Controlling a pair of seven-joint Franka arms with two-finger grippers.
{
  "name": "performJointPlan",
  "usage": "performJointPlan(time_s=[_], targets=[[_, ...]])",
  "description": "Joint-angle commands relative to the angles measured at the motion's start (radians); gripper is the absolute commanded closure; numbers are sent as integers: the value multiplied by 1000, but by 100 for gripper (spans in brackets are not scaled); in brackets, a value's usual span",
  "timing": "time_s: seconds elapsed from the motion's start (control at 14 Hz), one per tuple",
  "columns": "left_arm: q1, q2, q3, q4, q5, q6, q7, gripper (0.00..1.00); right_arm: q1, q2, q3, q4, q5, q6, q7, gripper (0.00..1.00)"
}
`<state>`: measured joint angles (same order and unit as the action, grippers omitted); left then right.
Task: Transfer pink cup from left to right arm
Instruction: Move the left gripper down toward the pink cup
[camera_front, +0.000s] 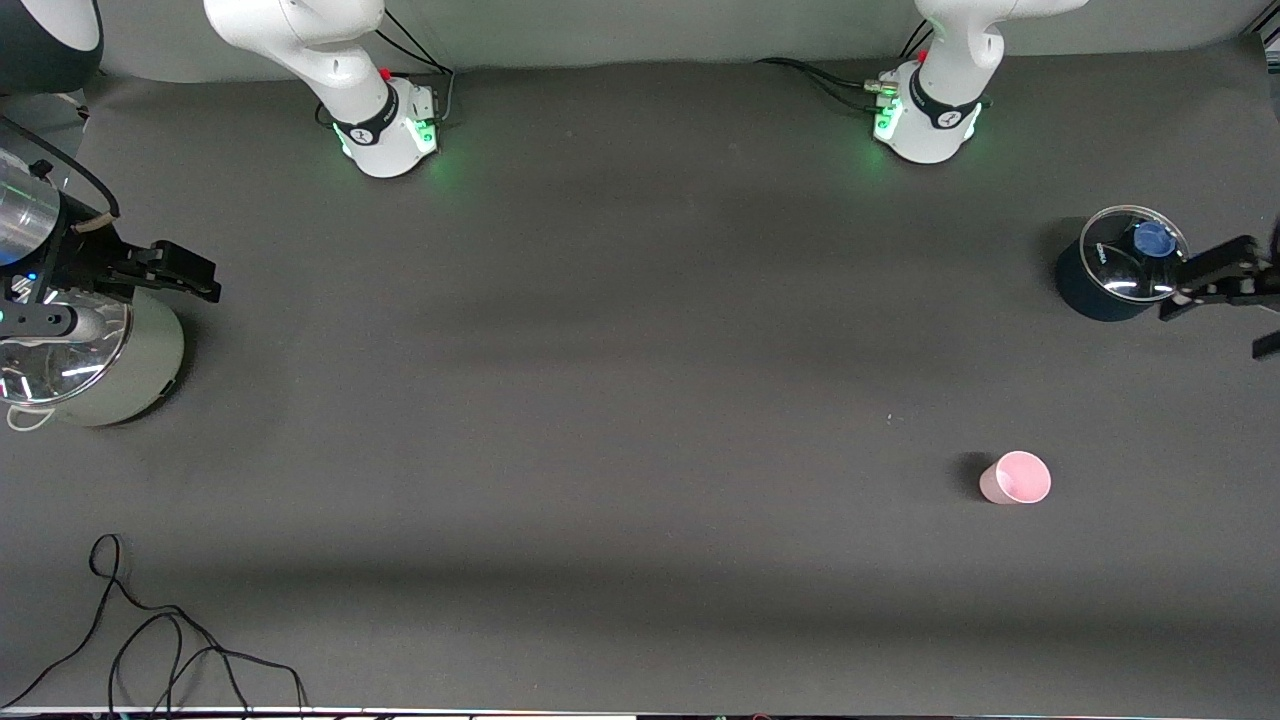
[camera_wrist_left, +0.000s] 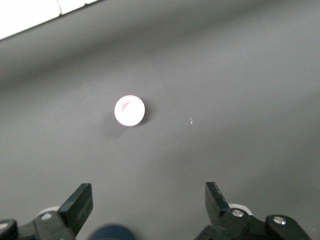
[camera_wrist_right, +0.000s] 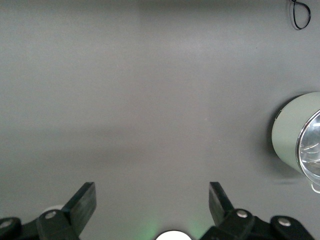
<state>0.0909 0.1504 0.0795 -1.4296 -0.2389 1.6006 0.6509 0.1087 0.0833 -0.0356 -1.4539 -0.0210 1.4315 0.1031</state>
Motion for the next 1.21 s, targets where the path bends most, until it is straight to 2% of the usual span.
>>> performJointPlan(time_s=[0.0,0.36,0.64,0.93,1.14], targets=[[87,76,-4,31,-138,8,207,0,0,1,-4,6,13,-11,-14,0],[220,239,-4,31,-400,38,596,0,0,1,-6,6,13,-11,-13,0],[297,372,-6,21,-561,30,905,0,0,1,-6,6,19,-11,-11,0],[340,521,-7,18,-692,19,1195,0,-6,1,-6,6,22,-11,-13,0],[378,581,-11,-23,-744,16,1376,0,-6,1,-6,6,22,-11,-14,0]])
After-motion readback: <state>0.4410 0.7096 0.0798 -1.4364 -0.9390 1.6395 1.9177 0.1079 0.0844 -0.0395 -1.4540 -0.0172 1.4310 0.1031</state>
